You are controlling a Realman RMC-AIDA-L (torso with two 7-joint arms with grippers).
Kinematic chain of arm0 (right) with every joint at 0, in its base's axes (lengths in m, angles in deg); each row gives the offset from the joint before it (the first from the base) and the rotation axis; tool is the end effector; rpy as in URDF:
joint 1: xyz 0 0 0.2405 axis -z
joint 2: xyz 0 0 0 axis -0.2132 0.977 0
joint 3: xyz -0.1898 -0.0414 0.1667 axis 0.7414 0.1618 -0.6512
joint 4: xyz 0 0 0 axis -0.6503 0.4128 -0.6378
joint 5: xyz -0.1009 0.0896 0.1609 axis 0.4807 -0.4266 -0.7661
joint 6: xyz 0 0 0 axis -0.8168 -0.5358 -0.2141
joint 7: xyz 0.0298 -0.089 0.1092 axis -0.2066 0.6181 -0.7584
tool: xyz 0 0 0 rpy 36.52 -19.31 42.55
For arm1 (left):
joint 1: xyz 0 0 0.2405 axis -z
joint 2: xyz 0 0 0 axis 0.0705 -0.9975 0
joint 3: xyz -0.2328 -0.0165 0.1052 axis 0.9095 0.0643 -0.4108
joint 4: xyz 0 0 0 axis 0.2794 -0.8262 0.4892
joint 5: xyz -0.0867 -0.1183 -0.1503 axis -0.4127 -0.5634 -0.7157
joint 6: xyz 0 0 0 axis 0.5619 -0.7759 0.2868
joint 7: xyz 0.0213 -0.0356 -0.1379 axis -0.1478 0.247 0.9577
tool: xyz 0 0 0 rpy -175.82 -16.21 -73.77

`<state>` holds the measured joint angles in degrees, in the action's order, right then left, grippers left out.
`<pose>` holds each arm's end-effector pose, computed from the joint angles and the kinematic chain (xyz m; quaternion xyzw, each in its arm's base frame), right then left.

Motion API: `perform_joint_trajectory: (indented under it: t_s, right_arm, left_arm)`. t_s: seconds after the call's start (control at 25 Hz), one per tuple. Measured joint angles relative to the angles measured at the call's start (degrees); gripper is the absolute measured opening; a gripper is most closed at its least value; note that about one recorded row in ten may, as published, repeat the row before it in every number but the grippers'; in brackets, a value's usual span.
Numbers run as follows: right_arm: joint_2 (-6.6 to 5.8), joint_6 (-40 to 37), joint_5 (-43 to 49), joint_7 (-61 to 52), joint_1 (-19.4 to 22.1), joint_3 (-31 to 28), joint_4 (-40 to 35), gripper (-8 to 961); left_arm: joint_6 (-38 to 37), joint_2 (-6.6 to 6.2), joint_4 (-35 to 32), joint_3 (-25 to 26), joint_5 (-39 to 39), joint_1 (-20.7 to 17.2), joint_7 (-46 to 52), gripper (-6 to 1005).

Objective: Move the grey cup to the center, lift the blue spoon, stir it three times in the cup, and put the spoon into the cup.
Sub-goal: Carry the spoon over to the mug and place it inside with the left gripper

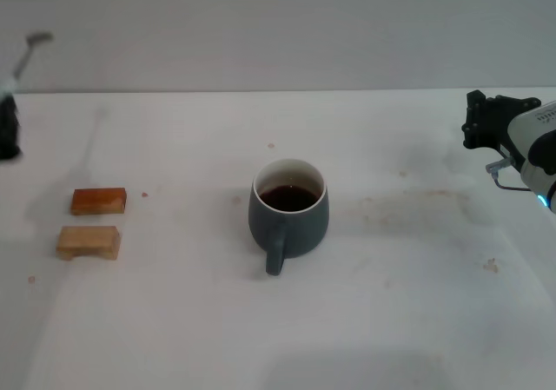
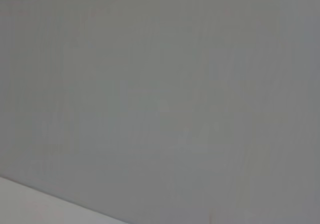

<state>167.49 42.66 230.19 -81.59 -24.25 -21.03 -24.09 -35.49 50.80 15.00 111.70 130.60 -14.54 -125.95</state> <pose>0.2939 0.4146 -0.0331 -0.7902 0.2037 0.1356 0.5618 -0.2543 0.2755 0.0787 -0.7008 -0.3161 -0.2035 0.6063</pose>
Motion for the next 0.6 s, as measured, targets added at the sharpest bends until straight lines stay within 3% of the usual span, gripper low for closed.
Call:
perform_joint_trajectory:
  t_s: [0.08,0.24,0.28,0.36,0.48,0.6]
  right_arm:
    - [0.00,0.0,0.0,0.0,0.1,-0.2,0.0,0]
    - [0.00,-0.1,0.0,0.0,0.2,-1.0,-0.1,0]
    - [0.00,-0.1,0.0,0.0,0.2,-1.3,-0.2,0]
    - [0.00,-0.1,0.0,0.0,0.2,-1.4,-0.2,0]
    - [0.00,-0.2,0.0,0.0,0.2,-1.4,-0.2,0]
    - [0.03,-0.2,0.0,0.0,0.3,-1.5,-0.2,0]
  left_arm:
    - [11.5,1.37,4.1,7.5,0.0,0.5,-0.5,174]
    - [25.4,1.44,9.7,15.5,0.1,2.6,0.2,174]
    - [32.4,1.44,12.9,19.2,0.6,3.9,0.3,174]
    - [35.8,1.45,14.4,20.9,0.9,4.5,0.3,174]
    - [46.4,1.47,16.8,25.8,1.1,7.9,0.8,174]
    - [58.9,1.56,16.8,32.6,1.0,13.7,2.5,173]
